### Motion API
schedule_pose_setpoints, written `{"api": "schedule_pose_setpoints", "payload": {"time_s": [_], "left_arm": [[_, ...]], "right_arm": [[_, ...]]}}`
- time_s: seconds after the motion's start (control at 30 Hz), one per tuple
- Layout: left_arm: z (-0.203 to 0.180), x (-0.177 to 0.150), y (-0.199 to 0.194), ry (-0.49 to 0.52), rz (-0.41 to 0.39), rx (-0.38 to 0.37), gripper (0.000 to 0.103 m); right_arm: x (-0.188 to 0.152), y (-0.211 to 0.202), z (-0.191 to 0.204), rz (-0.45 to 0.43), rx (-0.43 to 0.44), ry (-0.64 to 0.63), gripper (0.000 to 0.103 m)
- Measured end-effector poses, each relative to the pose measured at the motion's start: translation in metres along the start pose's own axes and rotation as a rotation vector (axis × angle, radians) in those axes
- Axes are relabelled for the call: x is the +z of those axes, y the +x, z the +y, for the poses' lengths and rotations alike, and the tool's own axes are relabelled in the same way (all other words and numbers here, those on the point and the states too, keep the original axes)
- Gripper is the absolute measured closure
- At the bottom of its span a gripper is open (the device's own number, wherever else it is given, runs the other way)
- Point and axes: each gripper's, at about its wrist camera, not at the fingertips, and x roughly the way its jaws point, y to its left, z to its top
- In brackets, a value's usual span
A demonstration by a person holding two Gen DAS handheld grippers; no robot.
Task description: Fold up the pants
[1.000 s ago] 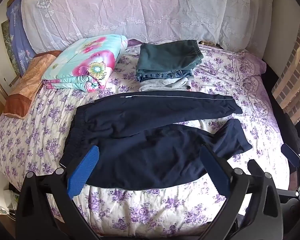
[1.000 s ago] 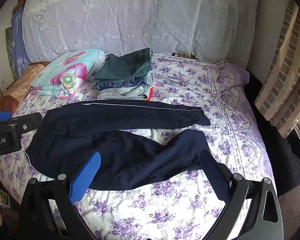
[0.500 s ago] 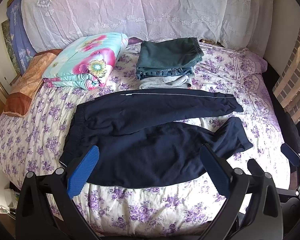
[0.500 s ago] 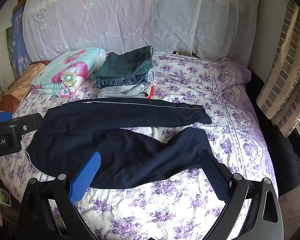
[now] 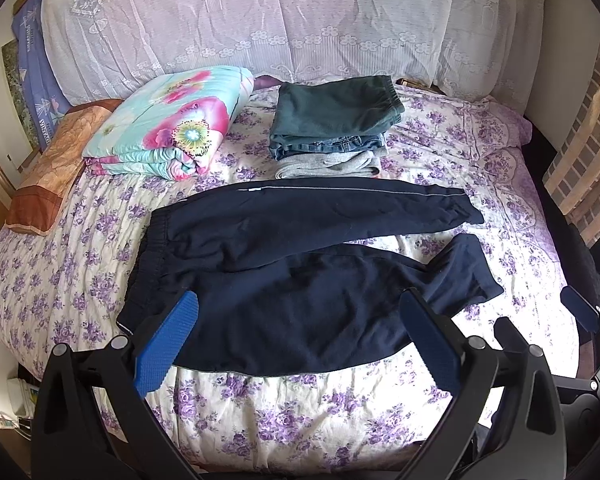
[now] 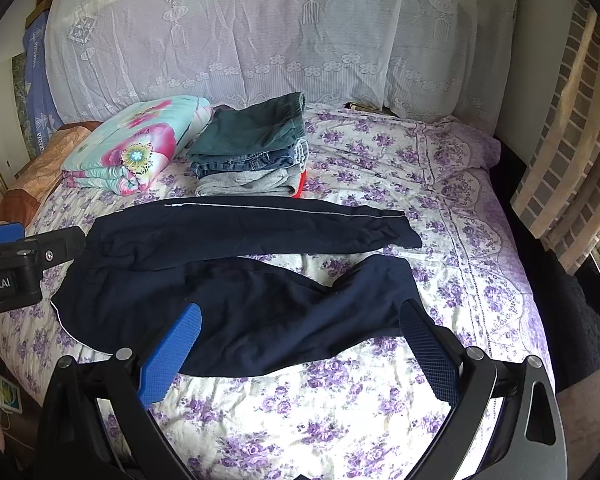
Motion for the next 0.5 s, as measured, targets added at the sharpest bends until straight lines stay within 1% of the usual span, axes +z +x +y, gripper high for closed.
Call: {"api": "schedule_pose_setpoints", "payload": {"time_s": [0.5], "left_arm": [[-0.0004, -0.0006, -0.0006, 0.001, 0.000, -0.001, 0.005]], "right_arm": [[-0.0012, -0.0015, -0.0005, -0.001, 0.001, -0.001, 0.004]]}}
